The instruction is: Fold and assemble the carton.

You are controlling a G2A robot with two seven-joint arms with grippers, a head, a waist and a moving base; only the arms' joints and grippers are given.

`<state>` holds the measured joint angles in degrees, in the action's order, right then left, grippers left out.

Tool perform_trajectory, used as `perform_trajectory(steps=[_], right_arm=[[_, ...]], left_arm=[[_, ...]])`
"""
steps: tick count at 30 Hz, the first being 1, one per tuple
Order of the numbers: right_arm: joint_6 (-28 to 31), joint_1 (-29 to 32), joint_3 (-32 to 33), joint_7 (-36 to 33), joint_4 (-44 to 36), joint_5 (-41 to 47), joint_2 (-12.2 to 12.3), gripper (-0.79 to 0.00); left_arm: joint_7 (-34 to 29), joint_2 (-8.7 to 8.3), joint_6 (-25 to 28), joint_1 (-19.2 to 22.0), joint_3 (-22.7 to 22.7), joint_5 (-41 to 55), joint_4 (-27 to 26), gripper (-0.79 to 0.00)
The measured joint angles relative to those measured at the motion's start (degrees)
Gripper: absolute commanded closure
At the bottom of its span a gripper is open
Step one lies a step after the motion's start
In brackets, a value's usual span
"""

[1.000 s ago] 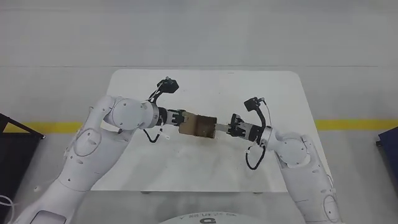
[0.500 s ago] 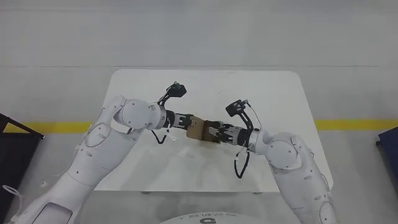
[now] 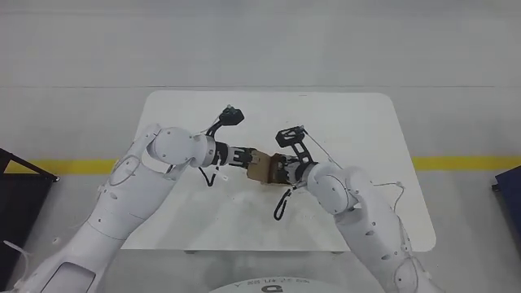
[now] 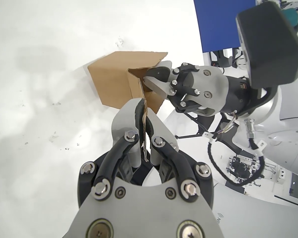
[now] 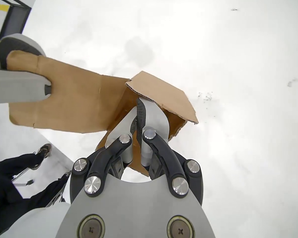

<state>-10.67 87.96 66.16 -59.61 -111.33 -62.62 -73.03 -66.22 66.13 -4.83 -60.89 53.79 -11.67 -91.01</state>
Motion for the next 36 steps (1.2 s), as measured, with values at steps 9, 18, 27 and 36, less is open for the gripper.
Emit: perform_trajectory(steps=[9,18,27,36], right_arm=[[-3.9,-1.3,-2.8,-1.7,-0.2,-3.5,-0.3,0.000],[-7.1,-2.5,-3.4,-5.4,2.3,-5.1,-0.5,0.000],[-16.0,-7.8,-6.6,-15.0,6.2,-8.1,-1.6,0.000],[-18.8,-12.1,-8.7,-15.2,15.4,-10.8,-3.5,0.000]], left_arm=[[0.1,0.11,3.0,-0.3,-0.9,3.2,2.9,0.000],[1.1,0.47,5.5,0.4,-2.2,5.4,6.5,0.000],[2.1,0.68,7.7,0.7,-2.9,7.6,7.6,0.000],[1.9,0.66,9.2,0.6,-3.3,8.5,8.5,0.000]])
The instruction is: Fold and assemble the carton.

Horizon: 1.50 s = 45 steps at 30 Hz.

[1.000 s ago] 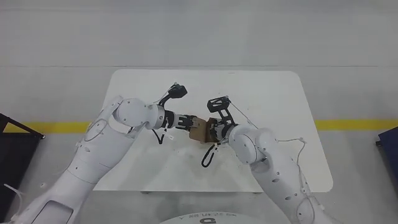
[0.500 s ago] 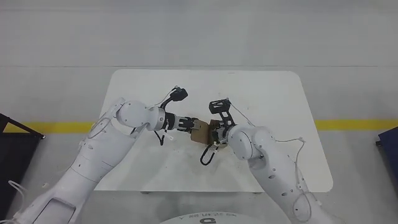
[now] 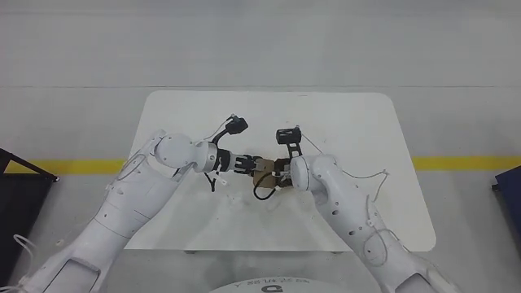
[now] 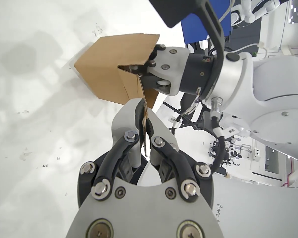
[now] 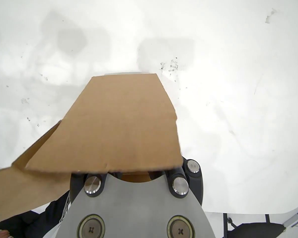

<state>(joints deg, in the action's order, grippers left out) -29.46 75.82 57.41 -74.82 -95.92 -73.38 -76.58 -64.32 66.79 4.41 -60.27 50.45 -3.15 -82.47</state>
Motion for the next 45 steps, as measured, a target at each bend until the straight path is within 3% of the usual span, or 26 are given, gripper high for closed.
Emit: perform_trajectory(steps=[16,27,38,45], right_arm=[[1.5,-1.8,0.0,-1.5,6.1,-2.0,-3.8,0.000],[1.5,2.1,3.6,-1.5,-2.1,-2.2,-4.0,0.000],[4.3,-1.8,1.7,-4.3,8.5,-5.4,-6.4,0.000],[4.4,0.1,4.3,-4.4,2.6,-3.8,-6.6,0.000]], left_arm=[[0.1,0.00,0.6,0.9,-0.6,0.9,1.5,0.000],[-0.1,-0.07,0.4,1.1,-1.0,1.1,1.9,0.000],[0.0,-0.13,1.0,1.5,-1.1,1.4,2.7,0.000],[-0.5,-0.52,1.1,1.0,-0.5,1.5,1.9,0.000]])
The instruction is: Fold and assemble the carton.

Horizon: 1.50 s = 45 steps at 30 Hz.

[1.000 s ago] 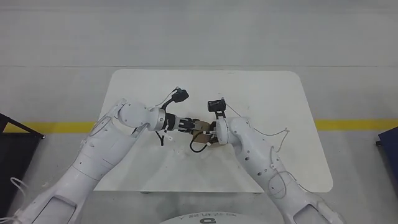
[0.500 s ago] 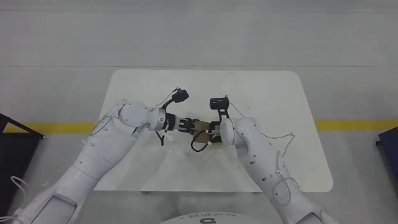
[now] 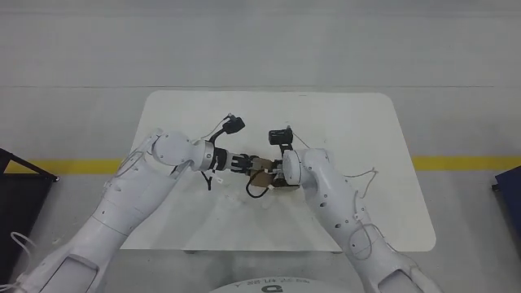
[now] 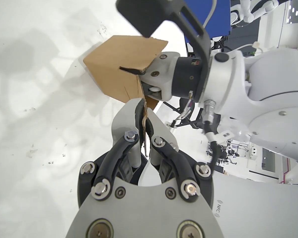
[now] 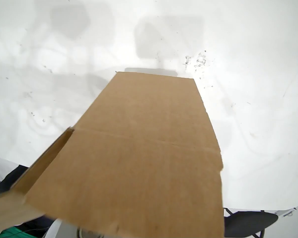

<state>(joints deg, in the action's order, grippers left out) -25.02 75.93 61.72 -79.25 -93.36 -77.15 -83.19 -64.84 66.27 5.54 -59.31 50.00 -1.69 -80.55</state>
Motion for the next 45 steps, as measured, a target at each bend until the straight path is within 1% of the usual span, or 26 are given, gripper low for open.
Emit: perform_trajectory(steps=[2,4,10,13,18,24,27,30,36,37,40,43,45], right_arm=[[-1.2,1.2,0.6,1.2,-1.7,-1.6,0.0,0.000],[-1.8,1.9,1.0,1.8,-1.4,-3.1,0.0,0.000],[0.3,-0.5,-0.7,-0.3,6.9,-6.5,-1.3,0.000],[1.7,-1.3,-1.0,-1.7,7.8,-5.5,-2.0,0.000],[2.9,-0.4,0.4,-2.6,4.0,-2.6,-2.2,0.000],[5.8,3.7,4.3,-1.3,-5.7,2.6,-1.5,0.000],[8.5,6.7,6.6,0.9,-10.9,7.5,-1.2,0.000],[12.8,9.7,10.3,3.9,-14.9,14.4,-0.7,0.000],[25.3,15.4,18.4,7.5,-19.2,30.5,0.5,0.000],[28.5,16.4,19.9,7.6,-19.6,34.1,0.8,0.000],[35.3,18.4,23.2,6.4,-19.4,41.8,1.5,0.000],[38.7,18.9,25.4,3.8,-18.0,46.3,2.2,0.000],[39.0,18.5,26.1,2.8,-16.4,47.0,2.6,0.000]], left_arm=[[0.5,0.12,-0.3,0.1,-0.4,0.0,-0.1,0.000],[0.7,0.22,-0.5,0.3,-0.7,0.0,0.0,0.000],[1.0,0.28,-0.4,0.7,-1.0,0.1,0.4,0.000],[0.7,0.09,0.1,0.7,-0.6,0.0,0.9,0.000],[-0.3,-0.22,0.2,0.4,0.1,0.4,0.3,0.000],[0.0,-0.40,-0.2,-0.2,-0.1,-0.1,-0.3,0.000],[0.7,-0.21,-0.8,0.1,-0.6,-0.1,-0.2,0.000],[1.1,-0.16,-1.3,0.4,-0.7,-0.2,0.1,0.000],[1.1,-0.69,-2.8,0.1,0.9,-0.4,-1.0,0.000],[1.0,-0.83,-3.1,0.0,1.3,-0.4,-1.2,0.000],[0.7,-1.07,-3.9,-0.2,1.8,-0.5,-1.5,0.000],[0.4,-1.17,-4.7,-0.3,1.8,-0.6,-1.8,0.000],[0.3,-1.18,-5.1,-0.3,1.8,-0.7,-1.9,0.000]])
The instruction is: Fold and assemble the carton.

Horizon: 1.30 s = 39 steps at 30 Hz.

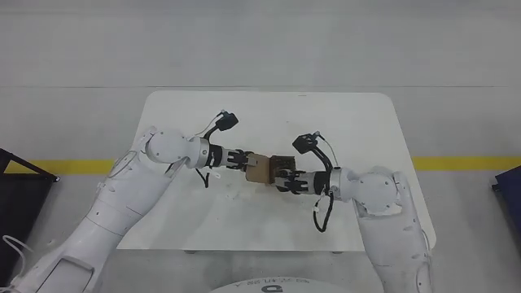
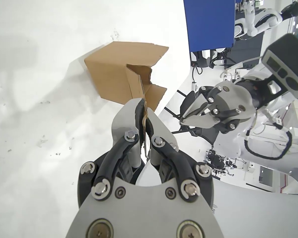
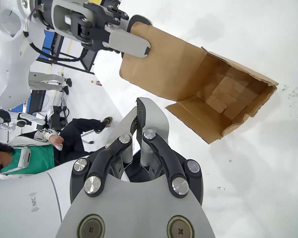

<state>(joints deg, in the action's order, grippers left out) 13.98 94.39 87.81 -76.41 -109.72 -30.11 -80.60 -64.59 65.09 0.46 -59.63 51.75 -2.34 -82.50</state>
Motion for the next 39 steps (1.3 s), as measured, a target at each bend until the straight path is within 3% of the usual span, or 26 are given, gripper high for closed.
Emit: perform_trajectory(steps=[13,17,22,29,39], right_arm=[[-5.7,-8.2,-3.7,4.6,12.6,-5.1,1.3,0.000],[-1.6,-6.8,-2.7,6.4,10.7,-1.2,1.8,0.000],[-0.9,-4.2,-1.1,6.4,7.8,-0.1,2.6,0.000],[1.8,-5.0,-3.4,3.7,9.8,1.0,3.5,0.000],[-4.7,-10.5,-6.7,7.9,18.3,-1.8,4.0,0.000]], left_arm=[[0.4,0.02,-1.2,0.2,-0.7,0.0,0.1,0.000],[0.5,-0.04,-1.3,0.1,-0.7,0.1,0.5,0.000],[0.4,-0.06,-1.2,0.1,-0.8,0.3,0.9,0.000],[0.4,-0.01,-1.0,0.4,-1.1,0.6,1.2,0.000],[0.5,-0.14,-0.6,0.2,-1.2,0.6,1.5,0.000]])
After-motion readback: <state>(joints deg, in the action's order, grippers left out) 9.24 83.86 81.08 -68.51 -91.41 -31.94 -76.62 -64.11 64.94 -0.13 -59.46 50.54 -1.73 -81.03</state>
